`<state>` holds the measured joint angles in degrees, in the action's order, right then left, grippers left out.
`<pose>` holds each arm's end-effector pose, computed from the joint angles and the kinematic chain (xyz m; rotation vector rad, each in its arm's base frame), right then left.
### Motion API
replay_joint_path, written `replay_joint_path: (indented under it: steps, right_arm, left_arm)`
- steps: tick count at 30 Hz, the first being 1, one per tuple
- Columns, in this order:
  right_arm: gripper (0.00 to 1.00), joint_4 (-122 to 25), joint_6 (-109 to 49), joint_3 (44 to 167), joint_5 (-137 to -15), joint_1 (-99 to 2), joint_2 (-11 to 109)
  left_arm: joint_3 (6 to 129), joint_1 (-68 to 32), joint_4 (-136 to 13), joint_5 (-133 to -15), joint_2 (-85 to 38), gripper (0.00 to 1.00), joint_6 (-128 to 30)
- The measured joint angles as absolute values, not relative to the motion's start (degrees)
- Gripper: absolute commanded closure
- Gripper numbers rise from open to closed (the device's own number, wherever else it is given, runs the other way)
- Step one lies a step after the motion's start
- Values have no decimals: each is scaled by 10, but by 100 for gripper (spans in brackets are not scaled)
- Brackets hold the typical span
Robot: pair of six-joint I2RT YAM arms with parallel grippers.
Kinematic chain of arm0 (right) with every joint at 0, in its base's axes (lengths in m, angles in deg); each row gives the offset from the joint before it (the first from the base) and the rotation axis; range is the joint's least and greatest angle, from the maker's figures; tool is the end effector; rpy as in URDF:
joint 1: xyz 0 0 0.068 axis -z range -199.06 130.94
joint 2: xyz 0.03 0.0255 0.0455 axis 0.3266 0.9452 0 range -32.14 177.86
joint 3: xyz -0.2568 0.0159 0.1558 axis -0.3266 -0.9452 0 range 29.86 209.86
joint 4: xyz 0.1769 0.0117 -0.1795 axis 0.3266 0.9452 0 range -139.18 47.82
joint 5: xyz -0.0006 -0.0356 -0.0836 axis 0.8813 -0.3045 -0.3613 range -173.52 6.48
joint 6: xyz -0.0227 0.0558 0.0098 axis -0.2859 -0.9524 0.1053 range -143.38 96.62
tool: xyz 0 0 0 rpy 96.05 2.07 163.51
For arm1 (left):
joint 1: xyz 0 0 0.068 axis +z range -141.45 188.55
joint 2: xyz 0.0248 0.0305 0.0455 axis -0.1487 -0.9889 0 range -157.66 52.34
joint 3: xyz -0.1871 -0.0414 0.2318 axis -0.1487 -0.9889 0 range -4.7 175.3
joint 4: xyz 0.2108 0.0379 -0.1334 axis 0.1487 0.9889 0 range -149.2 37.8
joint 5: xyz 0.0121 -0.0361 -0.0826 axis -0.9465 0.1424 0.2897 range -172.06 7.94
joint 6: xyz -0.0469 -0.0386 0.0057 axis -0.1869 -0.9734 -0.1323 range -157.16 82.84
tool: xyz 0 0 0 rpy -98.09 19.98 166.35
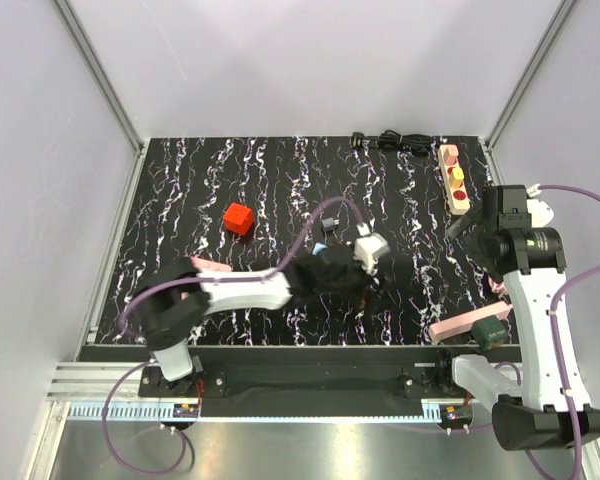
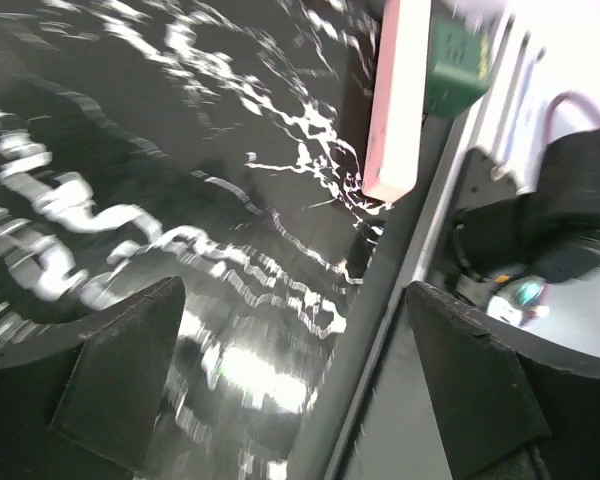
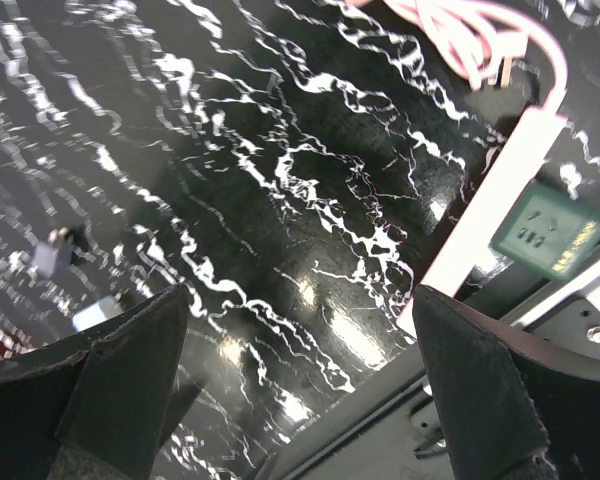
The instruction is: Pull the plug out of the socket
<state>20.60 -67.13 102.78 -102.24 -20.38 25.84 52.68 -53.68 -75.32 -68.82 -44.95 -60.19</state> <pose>0.1443 -0.0113 0.3846 1.0076 2.2418 -0.0758 0.1699 -0.3450 0.2512 0.8836 1.9912 -1.1447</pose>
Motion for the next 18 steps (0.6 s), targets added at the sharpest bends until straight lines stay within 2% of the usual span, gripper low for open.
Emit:
replay_joint_path:
  steps: [5, 7, 8, 11, 14, 18]
  right_arm:
    - [0, 242, -631, 1070, -1005, -204, 256]
    - [0, 253, -617, 1071, -998, -204, 256]
    - [0, 258, -611, 1071, -994, -204, 256]
    - [0, 263, -595, 1071, -982, -204, 255]
    - [0, 264, -585, 1070, -973, -204, 254]
    - [0, 263, -576, 1066, -967, -204, 254]
  left_arm:
    - [651, -572, -781, -677, -604, 12, -577]
    - [694, -581, -784, -670, -646, 16, -571]
    - [719, -585, -783, -666, -667, 23, -569]
    - [794, -594, -781, -647, -725, 26, -571]
    - [862, -599, -770, -624, -773, 25, -577]
    - [876, -601, -753, -603, -787, 21, -579]
